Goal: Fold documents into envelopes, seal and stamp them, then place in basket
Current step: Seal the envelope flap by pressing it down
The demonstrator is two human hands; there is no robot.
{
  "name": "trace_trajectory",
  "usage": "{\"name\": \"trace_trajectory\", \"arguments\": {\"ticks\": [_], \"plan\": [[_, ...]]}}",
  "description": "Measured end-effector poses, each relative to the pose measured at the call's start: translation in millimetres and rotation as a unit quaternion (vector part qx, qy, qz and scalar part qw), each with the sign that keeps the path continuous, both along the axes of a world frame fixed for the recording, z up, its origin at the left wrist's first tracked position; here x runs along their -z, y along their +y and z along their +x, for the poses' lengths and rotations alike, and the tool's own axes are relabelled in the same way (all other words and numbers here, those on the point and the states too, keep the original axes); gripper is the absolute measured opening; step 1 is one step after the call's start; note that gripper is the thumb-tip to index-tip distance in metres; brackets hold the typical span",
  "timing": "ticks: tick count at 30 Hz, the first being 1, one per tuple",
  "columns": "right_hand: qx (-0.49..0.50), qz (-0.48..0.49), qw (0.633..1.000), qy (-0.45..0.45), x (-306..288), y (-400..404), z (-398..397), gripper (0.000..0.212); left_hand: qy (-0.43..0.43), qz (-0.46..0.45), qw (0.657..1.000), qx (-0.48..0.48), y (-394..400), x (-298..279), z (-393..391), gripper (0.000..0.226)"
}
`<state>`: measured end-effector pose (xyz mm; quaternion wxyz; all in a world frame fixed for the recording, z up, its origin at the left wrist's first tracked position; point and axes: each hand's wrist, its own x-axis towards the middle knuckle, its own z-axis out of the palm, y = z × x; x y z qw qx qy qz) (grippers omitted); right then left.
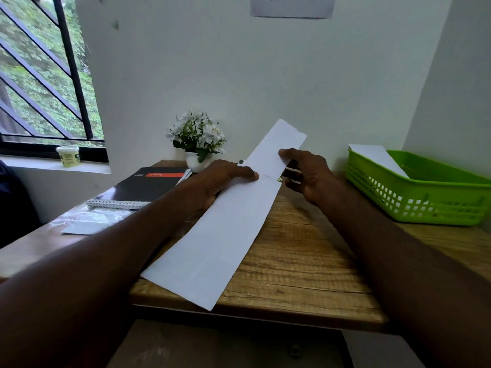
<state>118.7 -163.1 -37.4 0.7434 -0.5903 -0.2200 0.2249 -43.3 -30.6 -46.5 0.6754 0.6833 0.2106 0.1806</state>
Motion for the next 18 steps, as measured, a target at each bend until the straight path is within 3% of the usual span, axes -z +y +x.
{"name": "trace_trajectory", "arguments": {"ticks": [5, 12, 18], "plan": [[-0.033, -0.057, 0.998, -0.018, 1.6, -0.5, -2.7, 0.028, 0.009, 0.005, 1.0, -0.004, 0.3, -0.3, -0.1, 0.047], [-0.02, -0.013, 1.0, 0.012, 0.7, -0.6, -0.5, 0.028, 0.009, -0.003, 1.0, 0.012, -1.1, -0.4, -0.7, 0.058], [-0.05, -0.043, 0.998, 0.0, 1.5, -1.7, -3.8, 0.033, 0.013, 0.004, 1.0, 0.003, -2.6, -0.9, -1.3, 0.042]]}}
